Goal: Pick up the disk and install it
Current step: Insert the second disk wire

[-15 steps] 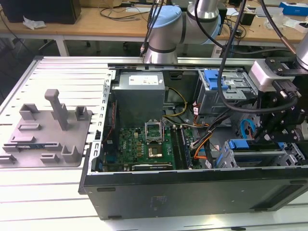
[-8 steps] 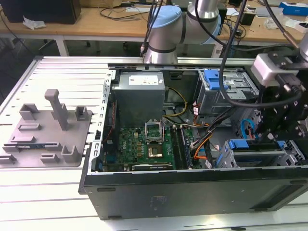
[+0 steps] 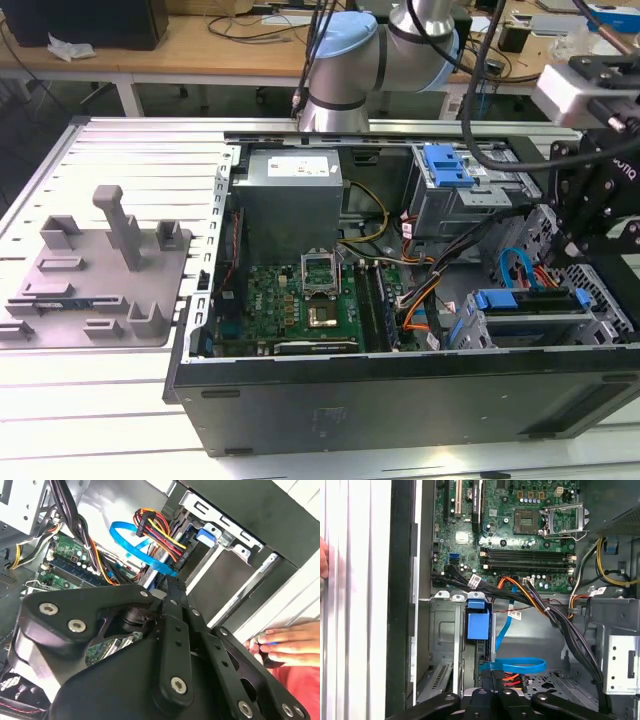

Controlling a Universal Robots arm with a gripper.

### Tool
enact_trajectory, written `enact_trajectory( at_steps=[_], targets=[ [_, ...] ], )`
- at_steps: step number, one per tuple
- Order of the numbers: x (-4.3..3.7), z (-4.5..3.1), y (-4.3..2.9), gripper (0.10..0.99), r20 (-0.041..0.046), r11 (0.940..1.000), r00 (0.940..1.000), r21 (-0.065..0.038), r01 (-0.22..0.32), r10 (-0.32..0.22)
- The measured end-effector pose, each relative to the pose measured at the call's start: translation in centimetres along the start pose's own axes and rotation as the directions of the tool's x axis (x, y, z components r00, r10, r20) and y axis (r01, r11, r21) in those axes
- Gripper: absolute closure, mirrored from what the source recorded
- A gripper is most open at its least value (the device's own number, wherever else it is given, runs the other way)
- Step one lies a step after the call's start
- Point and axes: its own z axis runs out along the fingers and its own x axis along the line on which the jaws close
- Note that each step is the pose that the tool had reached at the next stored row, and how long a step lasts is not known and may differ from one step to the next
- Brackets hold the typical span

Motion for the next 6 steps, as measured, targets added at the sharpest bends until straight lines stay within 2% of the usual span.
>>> enact_trajectory(
  at_steps=[6],
  targets=[
    [0.0, -0.01, 0.02, 0.98, -0.0009, 1.0, 1.0, 0.0, 0.0, 0.0]
  ],
)
